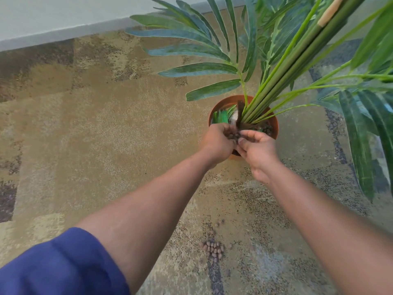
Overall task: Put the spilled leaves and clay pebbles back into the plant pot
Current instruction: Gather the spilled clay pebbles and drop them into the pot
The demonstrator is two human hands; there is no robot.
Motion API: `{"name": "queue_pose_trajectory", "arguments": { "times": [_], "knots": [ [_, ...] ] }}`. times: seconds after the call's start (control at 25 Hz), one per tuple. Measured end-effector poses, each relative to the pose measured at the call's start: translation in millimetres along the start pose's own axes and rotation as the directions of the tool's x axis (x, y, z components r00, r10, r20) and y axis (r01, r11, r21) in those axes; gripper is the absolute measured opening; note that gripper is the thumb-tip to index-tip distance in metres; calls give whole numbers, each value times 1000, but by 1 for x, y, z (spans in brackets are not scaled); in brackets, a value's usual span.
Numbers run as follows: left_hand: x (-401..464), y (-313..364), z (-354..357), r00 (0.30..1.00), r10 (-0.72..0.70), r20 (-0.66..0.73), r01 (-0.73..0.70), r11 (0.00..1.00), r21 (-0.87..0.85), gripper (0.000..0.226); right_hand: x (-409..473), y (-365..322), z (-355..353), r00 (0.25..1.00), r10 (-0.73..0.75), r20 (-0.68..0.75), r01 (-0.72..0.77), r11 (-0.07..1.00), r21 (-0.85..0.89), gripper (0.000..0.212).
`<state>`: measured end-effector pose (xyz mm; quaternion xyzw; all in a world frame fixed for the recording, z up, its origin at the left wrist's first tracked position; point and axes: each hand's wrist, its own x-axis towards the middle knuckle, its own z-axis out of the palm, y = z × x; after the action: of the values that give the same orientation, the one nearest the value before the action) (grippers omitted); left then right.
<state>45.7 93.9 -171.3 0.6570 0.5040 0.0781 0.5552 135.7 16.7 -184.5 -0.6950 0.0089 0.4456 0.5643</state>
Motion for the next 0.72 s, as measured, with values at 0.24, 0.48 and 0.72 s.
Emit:
{"name": "queue_pose_trajectory", "arguments": {
  "times": [0.24,0.48,0.72],
  "knots": [
    [-16,-37,-4,965,145,-221,-127,988,92,38,-23,23,-15,947,-314,-70,262,880,-397,28],
    [-78,-133,-4,962,-269,55,256,952,169,30,-71,111,-41,984,35,174,108,658,-745,27],
    [-133,-194,5,719,-651,245,273,588,762,29,-111,189,-68,851,517,-90,-335,404,-851,49]
  ]
}}
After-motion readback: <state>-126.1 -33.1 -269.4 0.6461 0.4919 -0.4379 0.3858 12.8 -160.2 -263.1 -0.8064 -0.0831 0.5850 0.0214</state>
